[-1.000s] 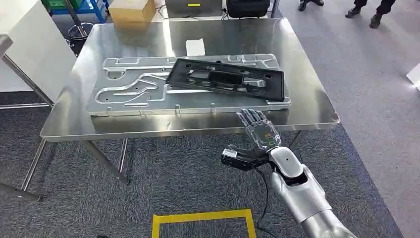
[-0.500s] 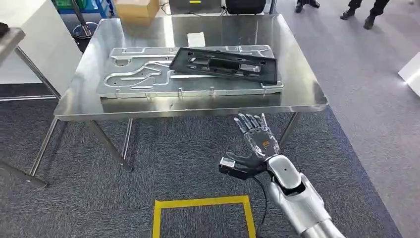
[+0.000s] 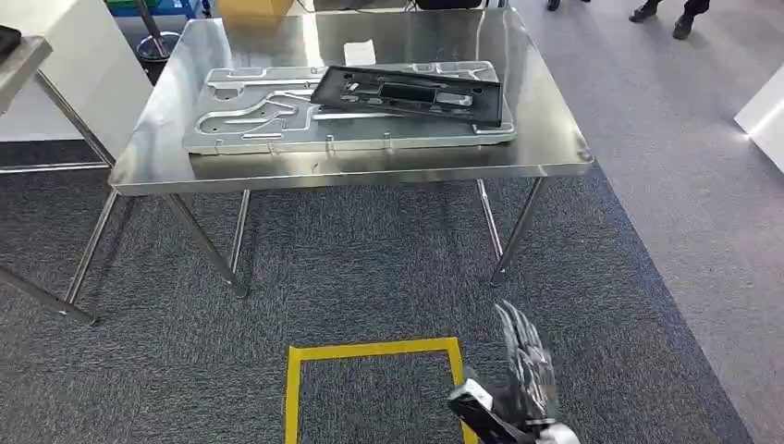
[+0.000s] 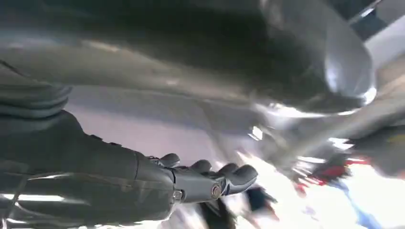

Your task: Take the parts from the cabinet and place them on the table.

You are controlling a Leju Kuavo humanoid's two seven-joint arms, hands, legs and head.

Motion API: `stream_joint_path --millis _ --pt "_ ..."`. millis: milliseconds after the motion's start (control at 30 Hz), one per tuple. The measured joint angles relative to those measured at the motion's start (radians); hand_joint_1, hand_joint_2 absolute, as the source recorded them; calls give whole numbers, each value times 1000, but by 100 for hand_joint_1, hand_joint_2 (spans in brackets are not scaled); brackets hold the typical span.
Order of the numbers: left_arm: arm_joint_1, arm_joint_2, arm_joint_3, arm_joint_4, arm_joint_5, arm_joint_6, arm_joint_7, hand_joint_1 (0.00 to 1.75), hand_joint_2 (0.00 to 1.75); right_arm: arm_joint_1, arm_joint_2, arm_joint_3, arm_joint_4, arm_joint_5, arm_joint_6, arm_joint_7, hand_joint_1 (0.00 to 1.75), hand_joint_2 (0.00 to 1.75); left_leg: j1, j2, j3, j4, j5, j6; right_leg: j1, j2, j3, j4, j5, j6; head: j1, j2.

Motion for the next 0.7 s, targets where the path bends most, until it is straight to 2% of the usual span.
stream_joint_path --millis 33,67,100,133,167,200,233,267,300,333,367,433,467,500,533,567,600,633,667,700 --pt "2 -4 8 -2 0 0 0 0 0 15 33 -77 27 0 29 -64 0 0 0 1 -11 28 -63 -6 0 5 -18 0 15 -11 -5 0" --pt "5 -7 14 -3 0 0 1 0 0 23 65 -149 57 7 56 -121 0 0 2 1 -26 82 -131 -11 1 5 -33 0 26 -15 -12 0" --pt "7 -12 20 -8 0 0 1 0 0 25 104 -249 106 27 89 -183 0 0 3 1 -35 153 -193 -16 3 5 -48 1 39 -16 -11 0" --pt "7 -15 27 -11 -1 -1 1 0 0 21 136 -347 157 49 117 -222 0 0 3 1 -42 225 -231 -19 5 3 -64 2 51 -16 -12 0" --pt "7 -19 35 -15 -1 -2 1 0 0 13 164 -449 210 67 133 -263 0 0 3 1 -40 278 -230 -21 6 0 -81 6 63 -14 -11 0" --pt "8 -21 40 -18 -2 -2 1 0 0 7 189 -548 259 76 147 -281 0 0 3 1 -24 294 -197 -21 6 -3 -100 12 73 -12 -12 0" --pt "10 -23 43 -23 -3 -3 1 0 0 -4 207 -642 308 80 161 -284 0 0 3 1 10 275 -149 -20 6 -5 -120 20 83 -10 -11 0" --pt "10 -24 48 -28 -5 -4 0 0 0 -19 226 -723 356 80 167 -284 0 0 3 0 61 221 -112 -17 6 -4 -140 29 91 -7 -12 0" --pt "9 -26 55 -34 -7 -5 -1 0 0 -33 243 -803 401 81 174 -274 0 0 3 -2 137 129 -112 -12 6 -2 -157 38 101 -4 -12 0" --pt "7 -27 58 -39 -12 -5 -2 0 0 -46 256 -860 434 80 183 -259 0 0 1 -5 202 37 -161 -6 8 0 -164 45 108 1 -12 0" --pt "5 -29 61 -45 -13 -5 -4 0 0 -61 269 -919 473 79 190 -244 0 0 -4 -5 249 -54 -193 3 11 2 -171 50 117 8 -11 0" --pt "3 -35 68 -50 -16 -6 -6 0 0 -83 285 -1018 538 78 200 -209 0 0 -9 -2 234 -50 -188 23 5 0 -172 41 142 21 -14 0" --pt "5 -37 72 -52 -18 -6 -6 0 0 -88 291 -1057 564 78 202 -194 0 0 -11 -2 229 -52 -176 33 4 1 -172 34 155 28 -13 0" --pt "6 -43 77 -54 -21 -6 -6 0 0 -91 291 -1095 589 79 205 -186 0 0 -2 3 219 -63 -152 45 1 4 -177 39 150 34 -15 0" --pt "5 -44 80 -57 -21 -6 -6 0 0 -93 292 -1127 609 79 205 -180 0 0 -5 6 204 -63 -139 53 -1 10 -186 59 96 39 -14 0" --pt "6 -45 82 -59 -21 -7 -6 0 0 -96 294 -1155 626 78 205 -175 0 0 -5 7 188 -63 -126 61 -3 12 -200 111 20 43 -6 0" --pt "8 -46 84 -60 -21 -7 -6 0 0 -101 295 -1172 639 75 209 -166 0 0 -6 8 170 -62 -112 61 -3 13 -215 184 -47 49 -5 0" --pt "10 -47 84 -63 -23 -7 -6 0 0 -107 295 -1192 657 73 218 -145 0 0 -6 10 152 -61 -99 61 -4 13 -227 257 -90 53 -6 0" --pt "10 -48 85 -65 -25 -8 -6 0 0 -115 295 -1211 675 73 223 -121 0 0 -6 13 132 -59 -86 60 -5 13 -231 314 -102 57 -4 0" --pt "10 -49 87 -66 -29 -8 -5 0 0 -126 295 -1237 696 73 229 -94 0 0 -6 14 114 -54 -71 57 -6 13 -218 341 -74 59 -5 0"
